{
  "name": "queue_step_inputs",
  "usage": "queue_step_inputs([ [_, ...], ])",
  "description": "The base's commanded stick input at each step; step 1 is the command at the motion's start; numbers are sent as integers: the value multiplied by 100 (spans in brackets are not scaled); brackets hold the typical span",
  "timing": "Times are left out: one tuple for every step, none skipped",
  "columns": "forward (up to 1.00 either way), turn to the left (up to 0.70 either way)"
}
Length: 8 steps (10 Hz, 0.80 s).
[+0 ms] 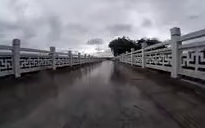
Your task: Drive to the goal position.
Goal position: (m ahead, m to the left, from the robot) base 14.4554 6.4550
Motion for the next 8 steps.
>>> queue_step_inputs([
  [45,0],
  [45,0],
  [45,0],
  [45,0],
  [45,0],
  [45,0],
  [45,0],
  [45,0],
])
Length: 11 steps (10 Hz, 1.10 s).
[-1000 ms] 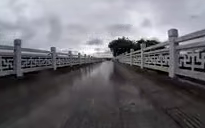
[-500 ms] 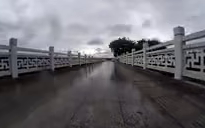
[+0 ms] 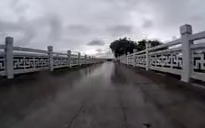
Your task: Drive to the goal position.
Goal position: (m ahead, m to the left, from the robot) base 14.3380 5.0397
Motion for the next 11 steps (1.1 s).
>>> queue_step_inputs([
  [45,0],
  [45,0],
  [45,0],
  [45,0],
  [45,0],
  [45,0],
  [45,0],
  [45,0],
  [45,0],
  [45,0],
  [45,0],
])
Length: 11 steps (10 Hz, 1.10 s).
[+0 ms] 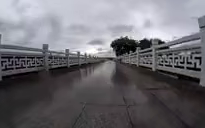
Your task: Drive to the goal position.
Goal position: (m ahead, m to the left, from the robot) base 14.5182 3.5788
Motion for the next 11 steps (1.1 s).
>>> queue_step_inputs([
  [45,0],
  [45,0],
  [45,0],
  [45,0],
  [45,0],
  [45,0],
  [45,0],
  [45,0],
  [45,0],
  [45,0],
  [45,0],
])
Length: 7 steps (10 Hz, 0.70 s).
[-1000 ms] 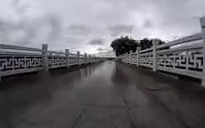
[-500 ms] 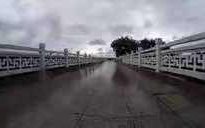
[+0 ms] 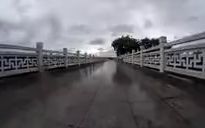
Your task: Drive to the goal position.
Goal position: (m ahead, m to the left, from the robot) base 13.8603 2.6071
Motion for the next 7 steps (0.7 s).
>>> queue_step_inputs([
  [45,0],
  [45,0],
  [45,0],
  [45,0],
  [45,0],
  [45,0],
  [45,0],
])
